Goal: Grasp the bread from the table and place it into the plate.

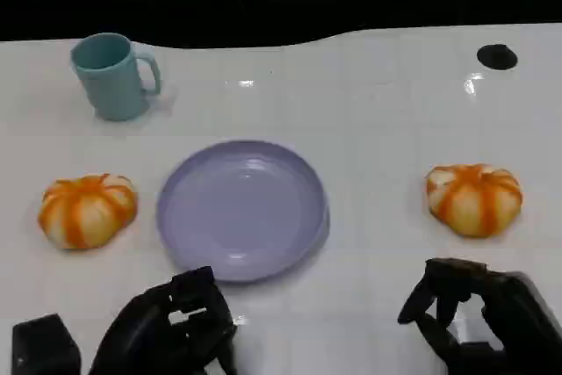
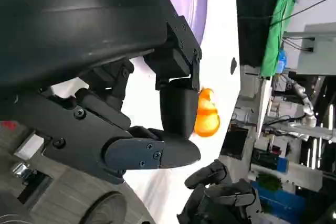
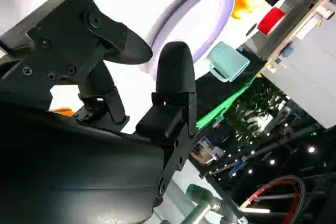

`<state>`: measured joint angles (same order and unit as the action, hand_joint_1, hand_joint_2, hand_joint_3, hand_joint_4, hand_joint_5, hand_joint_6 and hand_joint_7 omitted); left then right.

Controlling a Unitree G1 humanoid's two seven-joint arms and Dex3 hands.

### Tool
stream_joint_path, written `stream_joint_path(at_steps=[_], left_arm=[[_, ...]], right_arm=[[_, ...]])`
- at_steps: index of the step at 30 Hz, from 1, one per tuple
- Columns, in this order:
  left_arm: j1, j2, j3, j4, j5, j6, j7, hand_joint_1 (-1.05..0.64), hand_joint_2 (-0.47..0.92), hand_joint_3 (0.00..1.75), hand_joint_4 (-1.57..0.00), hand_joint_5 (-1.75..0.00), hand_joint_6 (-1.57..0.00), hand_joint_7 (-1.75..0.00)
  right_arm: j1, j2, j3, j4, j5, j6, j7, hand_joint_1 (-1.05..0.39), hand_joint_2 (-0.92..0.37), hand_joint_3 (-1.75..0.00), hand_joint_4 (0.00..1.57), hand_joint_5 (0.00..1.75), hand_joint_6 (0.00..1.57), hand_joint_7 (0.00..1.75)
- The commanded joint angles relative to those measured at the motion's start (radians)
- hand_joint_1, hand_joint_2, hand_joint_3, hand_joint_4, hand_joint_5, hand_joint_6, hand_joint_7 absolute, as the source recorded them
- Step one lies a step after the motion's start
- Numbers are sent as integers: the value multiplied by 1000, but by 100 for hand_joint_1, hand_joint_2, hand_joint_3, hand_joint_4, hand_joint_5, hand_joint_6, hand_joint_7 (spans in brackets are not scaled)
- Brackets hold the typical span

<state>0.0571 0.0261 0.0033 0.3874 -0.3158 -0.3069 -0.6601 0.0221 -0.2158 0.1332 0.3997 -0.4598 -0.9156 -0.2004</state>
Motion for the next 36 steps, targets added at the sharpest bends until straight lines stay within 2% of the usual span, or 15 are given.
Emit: stream_joint_path(at_steps=[1,26,29,33,36], left_arm=[[-7,17,11,16,-2,-8,-14,-60,77,46,-78,-175,-75,-143],[-4,16,10,8,4,-10,-10,-61,77,46,-78,-175,-74,-144],[-4,14,11,10,-1,-10,-14,-60,78,46,-78,-175,-74,-144],[-6,13,11,13,-1,-11,-14,-60,78,46,-79,-175,-74,-143],[-7,12,10,14,3,-11,-9,-60,78,46,-79,-175,-75,-143]], right_arm=[[-7,-10,-1,9,0,1,-8,-14,-38,-120,81,172,78,125],[-6,-10,-2,4,-10,-1,-14,-14,-39,-119,82,172,77,124],[-2,-9,-3,-3,-1,3,-8,-15,-41,-114,81,172,77,122],[-7,-9,-6,-4,4,-2,-11,-15,-45,-106,79,167,79,111],[-17,-16,-12,-6,-1,1,-13,-18,-51,-91,74,149,81,93]])
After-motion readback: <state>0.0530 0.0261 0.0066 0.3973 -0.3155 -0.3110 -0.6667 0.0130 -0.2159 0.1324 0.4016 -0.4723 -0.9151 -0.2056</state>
